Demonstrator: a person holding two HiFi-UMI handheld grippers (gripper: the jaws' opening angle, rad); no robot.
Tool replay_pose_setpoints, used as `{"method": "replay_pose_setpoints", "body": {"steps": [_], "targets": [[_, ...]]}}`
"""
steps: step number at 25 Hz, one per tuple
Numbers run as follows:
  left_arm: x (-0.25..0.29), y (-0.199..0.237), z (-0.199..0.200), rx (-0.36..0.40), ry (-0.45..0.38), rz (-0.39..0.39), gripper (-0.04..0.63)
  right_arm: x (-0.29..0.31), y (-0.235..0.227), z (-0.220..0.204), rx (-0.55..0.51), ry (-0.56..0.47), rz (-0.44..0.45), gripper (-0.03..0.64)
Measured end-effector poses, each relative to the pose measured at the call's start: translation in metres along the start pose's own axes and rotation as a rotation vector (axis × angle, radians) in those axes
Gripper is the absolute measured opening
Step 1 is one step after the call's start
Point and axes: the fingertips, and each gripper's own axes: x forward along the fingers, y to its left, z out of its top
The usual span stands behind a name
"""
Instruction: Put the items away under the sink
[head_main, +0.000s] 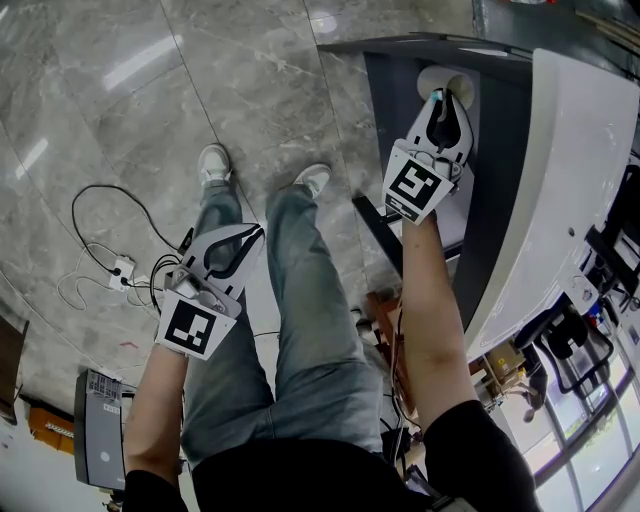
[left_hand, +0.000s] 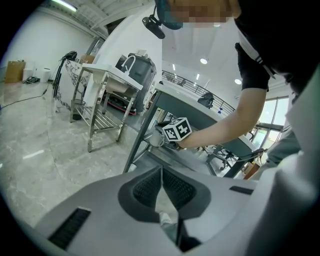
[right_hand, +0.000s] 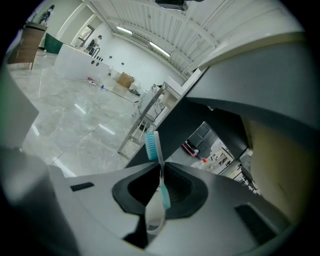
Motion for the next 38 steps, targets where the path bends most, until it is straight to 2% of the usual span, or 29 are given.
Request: {"method": "replay_pose_setpoints", "body": {"steps": [14, 17, 26, 33, 38], "targets": [[0.002, -0.005, -0.002, -0.005, -0.002, -0.004, 0.031, 0.011, -0.011, -0.039, 0.096, 0.174, -0.005, 0.053], [0.002, -0.003, -0.001, -0.005, -0.012, -0.002, 0.031, 0.010, -0.008, -0.045, 0.107, 0.203, 0.005, 0.146], [-0.003, 0.003, -0.004, -0.012, -0.008, 0.006, 0.031, -0.003, 0.004, -0.056, 0.102, 0.248, 0.020, 0.193], [-0.007, 0.009, 0.009, 0.014, -0.025, 0.007, 0.031, -0.035, 0.021, -0.047, 0.123, 0.251, 0.048, 0.193], [-0.017, 0.016, 0.034, 0.042, -0.025, 0.025, 0.031, -0.080, 0.034, -0.015, 0.198, 0.227, 0.103, 0.191]]}}
